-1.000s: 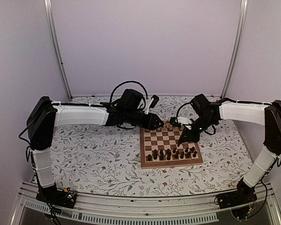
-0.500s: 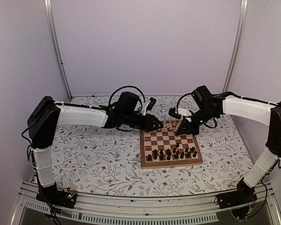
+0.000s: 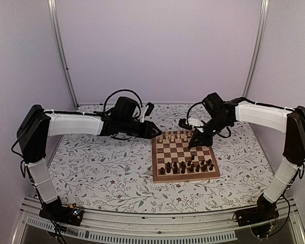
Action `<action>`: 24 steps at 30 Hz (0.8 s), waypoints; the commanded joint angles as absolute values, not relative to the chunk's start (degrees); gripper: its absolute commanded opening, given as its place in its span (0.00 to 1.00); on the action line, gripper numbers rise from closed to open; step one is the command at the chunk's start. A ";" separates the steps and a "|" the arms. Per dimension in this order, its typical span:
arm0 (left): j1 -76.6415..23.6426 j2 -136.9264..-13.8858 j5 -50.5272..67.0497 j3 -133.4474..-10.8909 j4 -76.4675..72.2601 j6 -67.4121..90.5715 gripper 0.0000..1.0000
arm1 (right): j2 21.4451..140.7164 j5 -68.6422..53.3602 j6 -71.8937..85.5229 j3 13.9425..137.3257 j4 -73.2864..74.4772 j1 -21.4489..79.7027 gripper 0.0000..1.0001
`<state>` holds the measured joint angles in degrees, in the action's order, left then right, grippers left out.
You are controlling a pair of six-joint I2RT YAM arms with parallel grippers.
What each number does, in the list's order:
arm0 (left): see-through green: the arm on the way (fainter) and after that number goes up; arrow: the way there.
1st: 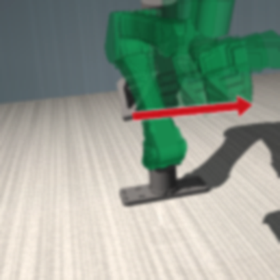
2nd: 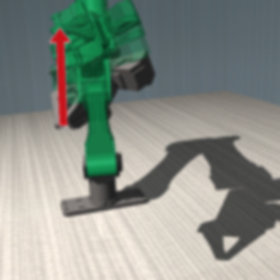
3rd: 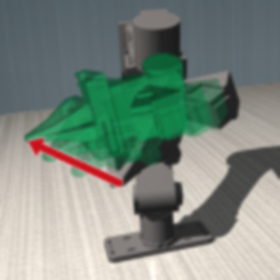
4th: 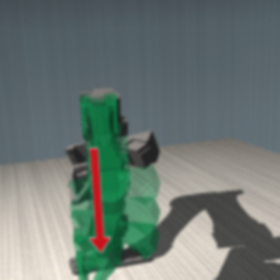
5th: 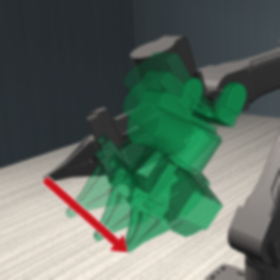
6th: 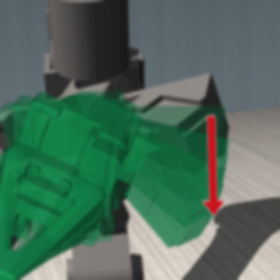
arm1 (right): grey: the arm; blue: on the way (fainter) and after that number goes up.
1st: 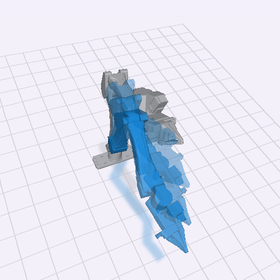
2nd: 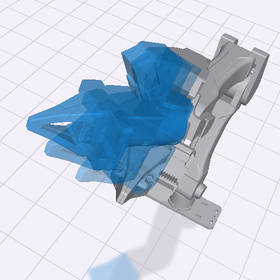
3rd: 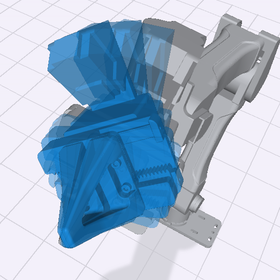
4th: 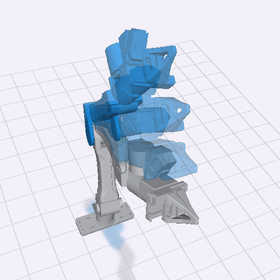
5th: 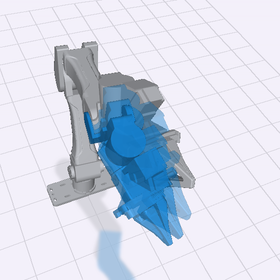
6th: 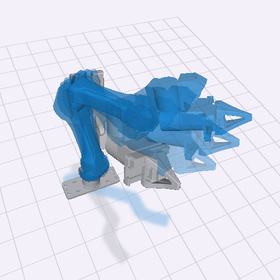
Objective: Set up the chess pieces on the board
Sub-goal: Pick up the chess piece from the chessboard.
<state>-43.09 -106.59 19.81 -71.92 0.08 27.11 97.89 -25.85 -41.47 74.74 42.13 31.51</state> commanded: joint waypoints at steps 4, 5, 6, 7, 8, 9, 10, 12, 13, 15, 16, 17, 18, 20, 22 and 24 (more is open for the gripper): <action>-40.08 -99.27 11.00 -69.77 6.89 21.59 0.37 | 100.65 -24.31 -42.11 77.78 44.85 33.93 0.09; -39.35 -98.29 10.16 -69.63 7.80 20.96 0.37 | 101.06 -24.19 -41.98 78.55 45.11 34.63 0.09; -38.45 -97.47 9.15 -69.73 8.83 20.38 0.38 | 101.63 -23.99 -42.00 79.44 45.34 35.34 0.09; -37.58 -96.77 8.30 -69.97 10.01 19.72 0.38 | 102.14 -23.73 -42.01 80.48 45.89 36.20 0.09; -36.48 -96.17 7.66 -70.43 11.38 19.15 0.38 | 103.21 -23.35 -41.93 81.69 46.22 37.00 0.09; -35.38 -95.75 7.13 -71.01 12.66 18.72 0.38 | 104.10 -22.97 -41.88 82.84 46.60 37.87 0.09; -34.43 -95.38 6.91 -71.74 14.02 18.58 0.38 | 104.86 -22.78 -41.78 84.08 46.93 38.86 0.09; -32.74 -94.75 7.43 -73.19 15.96 17.99 0.38 | 107.00 -22.28 -41.50 86.46 47.82 40.88 0.09; -32.10 -94.53 7.85 -73.91 16.55 17.51 0.38 | 108.10 -21.98 -41.41 87.62 48.20 41.95 0.09; -31.09 -94.31 8.08 -75.71 18.01 16.27 0.38 | 110.51 -21.17 -41.27 89.76 48.85 43.98 0.09; -30.63 -94.37 7.96 -76.49 18.73 15.59 0.39 | 111.75 -20.77 -41.16 91.25 49.34 44.83 0.09; -30.18 -94.42 7.69 -77.03 19.34 14.88 0.39 | 112.64 -20.57 -41.07 91.96 49.74 45.63 0.09; -29.70 -94.48 7.21 -77.30 19.71 14.20 0.38 | 114.23 -20.38 -40.93 93.56 50.29 46.25 0.09; -28.61 -94.16 6.13 -76.84 19.57 13.10 0.38 | 116.34 -19.98 -40.71 95.64 51.40 47.67 0.09; -27.38 -93.69 6.28 -75.03 18.02 12.88 0.38 | 118.19 -19.56 -40.40 96.87 51.90 48.81 0.09; -25.86 -93.24 7.56 -73.00 16.43 13.55 0.38 | 119.38 -18.92 -40.34 97.56 52.07 50.07 0.09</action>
<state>-28.80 -95.64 7.11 -75.59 17.15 15.00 116.73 -20.82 -41.15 95.22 49.39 48.12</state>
